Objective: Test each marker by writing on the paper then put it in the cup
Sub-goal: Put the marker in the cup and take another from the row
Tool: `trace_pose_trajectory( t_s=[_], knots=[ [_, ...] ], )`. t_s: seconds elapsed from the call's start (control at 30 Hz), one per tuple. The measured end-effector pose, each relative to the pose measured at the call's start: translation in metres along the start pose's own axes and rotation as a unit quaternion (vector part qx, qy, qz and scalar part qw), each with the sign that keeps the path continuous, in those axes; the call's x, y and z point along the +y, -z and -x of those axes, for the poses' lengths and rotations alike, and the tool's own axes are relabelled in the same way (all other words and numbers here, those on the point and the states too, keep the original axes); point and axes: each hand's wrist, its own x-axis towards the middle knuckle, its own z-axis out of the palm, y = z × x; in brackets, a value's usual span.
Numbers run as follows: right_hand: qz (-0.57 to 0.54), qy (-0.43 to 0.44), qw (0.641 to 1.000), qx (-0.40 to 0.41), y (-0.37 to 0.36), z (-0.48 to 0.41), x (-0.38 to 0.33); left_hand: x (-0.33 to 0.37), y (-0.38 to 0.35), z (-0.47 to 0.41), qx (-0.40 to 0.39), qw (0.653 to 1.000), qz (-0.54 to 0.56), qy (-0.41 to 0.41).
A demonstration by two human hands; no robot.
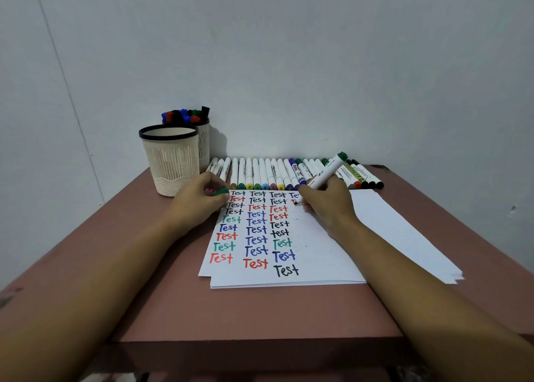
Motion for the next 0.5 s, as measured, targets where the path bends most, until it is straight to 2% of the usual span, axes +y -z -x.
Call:
trace_pose_trajectory(
  t_s=[0.17, 0.3, 0.5],
  knots=[
    [0.026, 0.014, 0.999, -0.013, -0.0017, -0.0008, 0.0018, 0.0001, 0.0002, -0.0004, -0.029, 0.999, 0.000, -0.022],
    [0.028, 0.017, 0.999, 0.010, -0.0016, -0.0010, 0.0027, -0.0023, 0.0004, -0.0014, -0.035, 0.999, 0.017, -0.021],
    [0.001, 0.005, 1.000, -0.007, -0.0005, -0.0019, 0.0021, -0.0024, -0.0004, -0.0018, -0.031, 0.999, 0.022, -0.008]
  ],
)
